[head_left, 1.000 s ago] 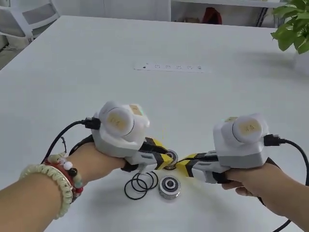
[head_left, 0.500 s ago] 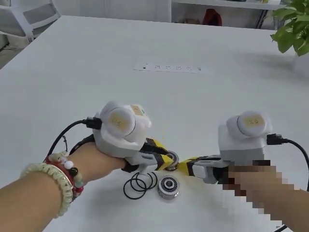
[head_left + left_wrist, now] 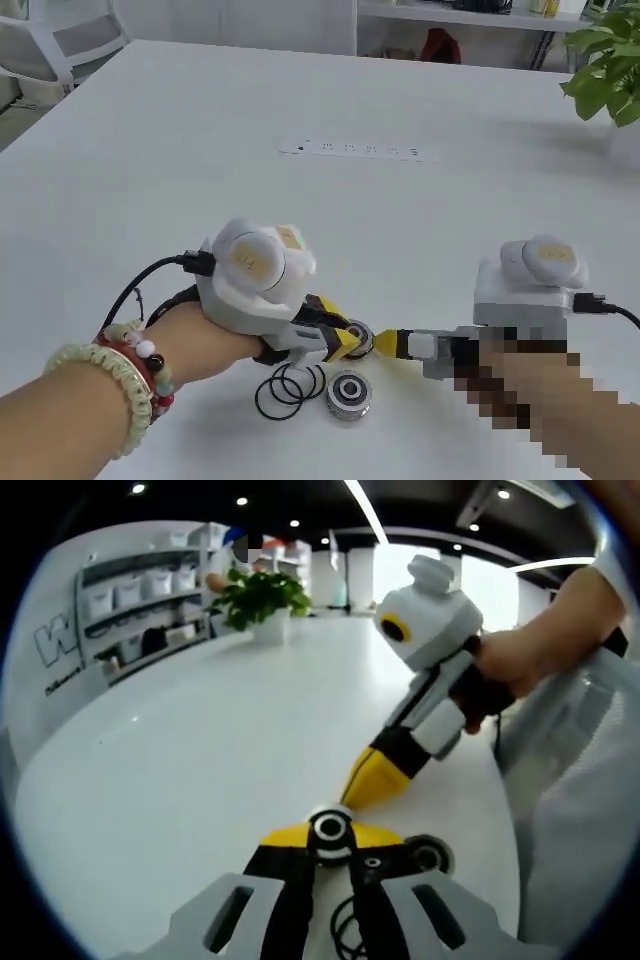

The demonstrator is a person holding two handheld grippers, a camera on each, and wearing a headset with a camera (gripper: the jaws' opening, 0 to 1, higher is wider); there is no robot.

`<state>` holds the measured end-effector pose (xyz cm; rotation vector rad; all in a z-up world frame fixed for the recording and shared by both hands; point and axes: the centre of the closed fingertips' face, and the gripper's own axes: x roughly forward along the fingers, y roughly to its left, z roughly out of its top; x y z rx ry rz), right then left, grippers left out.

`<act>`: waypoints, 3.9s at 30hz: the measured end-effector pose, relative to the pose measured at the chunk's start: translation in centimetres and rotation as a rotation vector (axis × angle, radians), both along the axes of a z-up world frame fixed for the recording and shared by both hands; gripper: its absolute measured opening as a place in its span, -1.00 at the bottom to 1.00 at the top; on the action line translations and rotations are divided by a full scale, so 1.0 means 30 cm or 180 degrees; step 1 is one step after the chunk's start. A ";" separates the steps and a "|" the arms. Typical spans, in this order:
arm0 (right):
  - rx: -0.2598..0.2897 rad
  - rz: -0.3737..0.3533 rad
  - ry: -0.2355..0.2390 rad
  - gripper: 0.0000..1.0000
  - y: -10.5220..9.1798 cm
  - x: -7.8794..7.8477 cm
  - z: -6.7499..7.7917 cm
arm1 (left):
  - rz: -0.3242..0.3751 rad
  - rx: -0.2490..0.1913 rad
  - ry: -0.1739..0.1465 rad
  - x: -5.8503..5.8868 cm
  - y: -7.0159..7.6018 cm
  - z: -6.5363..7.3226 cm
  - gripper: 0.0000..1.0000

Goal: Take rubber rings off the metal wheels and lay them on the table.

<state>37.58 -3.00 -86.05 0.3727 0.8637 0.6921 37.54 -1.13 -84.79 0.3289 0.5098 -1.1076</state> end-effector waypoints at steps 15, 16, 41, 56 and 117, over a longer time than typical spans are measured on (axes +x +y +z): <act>0.0210 -0.0062 0.0083 -1.00 0.021 -0.009 0.032 | 0.0020 -0.0047 -0.0052 0.002 0.002 0.001 -0.72; 0.0211 -0.0063 0.0089 -1.00 0.023 -0.011 0.033 | 0.0011 -0.0046 -0.0062 0.001 0.002 0.001 -0.72; 0.0165 -0.0040 0.0030 -1.00 0.038 -0.001 0.044 | -0.0044 0.0028 -0.0213 0.002 0.005 -0.001 -0.73; 0.0200 -0.0002 0.0029 -1.00 0.052 -0.010 0.052 | -0.0042 0.0001 -0.0218 0.002 0.005 -0.001 -0.73; 0.0463 -0.0266 0.0131 -1.00 0.021 0.027 0.090 | 0.0119 -0.0414 -0.0317 0.043 0.010 0.217 -0.44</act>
